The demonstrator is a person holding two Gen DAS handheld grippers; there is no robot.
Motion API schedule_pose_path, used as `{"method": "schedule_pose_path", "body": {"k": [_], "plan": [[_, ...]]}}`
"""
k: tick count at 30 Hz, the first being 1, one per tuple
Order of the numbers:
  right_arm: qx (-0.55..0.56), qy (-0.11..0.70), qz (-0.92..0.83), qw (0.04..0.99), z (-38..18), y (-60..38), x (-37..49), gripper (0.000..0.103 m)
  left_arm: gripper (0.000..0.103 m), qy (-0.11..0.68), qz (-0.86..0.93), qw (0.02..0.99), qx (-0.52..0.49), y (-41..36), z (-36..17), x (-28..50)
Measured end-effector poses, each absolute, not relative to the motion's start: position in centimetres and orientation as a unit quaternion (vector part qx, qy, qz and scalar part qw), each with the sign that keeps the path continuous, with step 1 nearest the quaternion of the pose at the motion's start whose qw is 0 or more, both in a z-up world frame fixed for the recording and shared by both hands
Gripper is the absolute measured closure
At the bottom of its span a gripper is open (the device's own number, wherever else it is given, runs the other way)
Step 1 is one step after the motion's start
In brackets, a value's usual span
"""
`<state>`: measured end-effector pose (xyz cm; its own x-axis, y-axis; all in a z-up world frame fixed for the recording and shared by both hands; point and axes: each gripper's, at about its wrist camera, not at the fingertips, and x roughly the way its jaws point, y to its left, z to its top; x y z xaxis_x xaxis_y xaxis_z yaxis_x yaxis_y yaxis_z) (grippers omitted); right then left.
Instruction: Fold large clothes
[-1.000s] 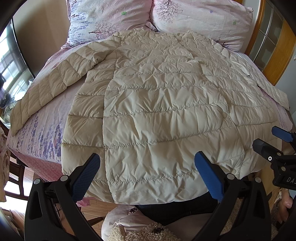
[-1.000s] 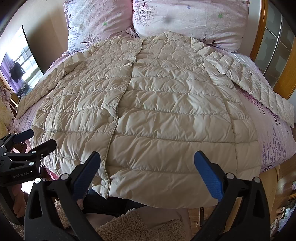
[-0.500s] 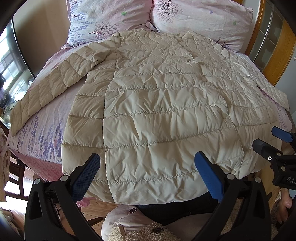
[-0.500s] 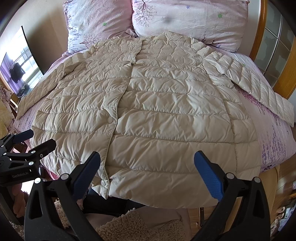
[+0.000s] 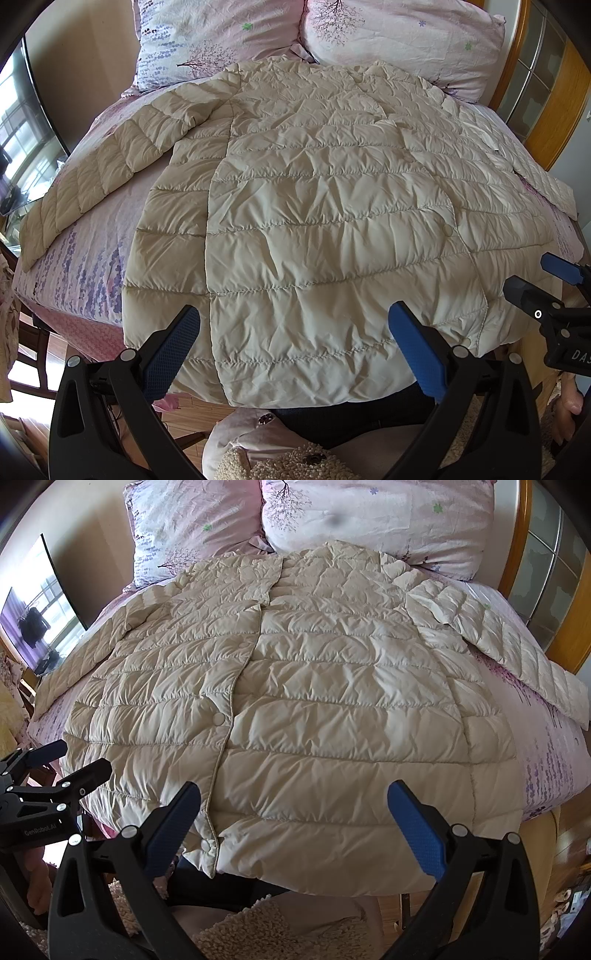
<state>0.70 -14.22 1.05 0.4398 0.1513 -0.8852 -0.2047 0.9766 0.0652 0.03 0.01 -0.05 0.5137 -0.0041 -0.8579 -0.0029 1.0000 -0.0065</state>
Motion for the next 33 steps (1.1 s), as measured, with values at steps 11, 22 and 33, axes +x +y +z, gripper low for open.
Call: {"method": "schedule_pose_path", "body": {"k": [11, 22, 33], "plan": [[0.013, 0.510, 0.107, 0.853, 0.7, -15.2, 1.7, 0.002, 0.001, 0.501, -0.018, 0.865, -0.031, 0.4, -0.4, 0.5], [0.239, 0.454, 0.114, 0.851, 0.0, -23.8, 5.8, 0.002, 0.001, 0.484, -0.055, 0.873, -0.034, 0.6, -0.3, 1.5], [0.489, 0.352, -0.107, 0.791, -2.4, -44.6, 9.2, 0.056, 0.001, 0.420, -0.059, 0.901, -0.090, 4.6, 2.2, 6.7]]}}
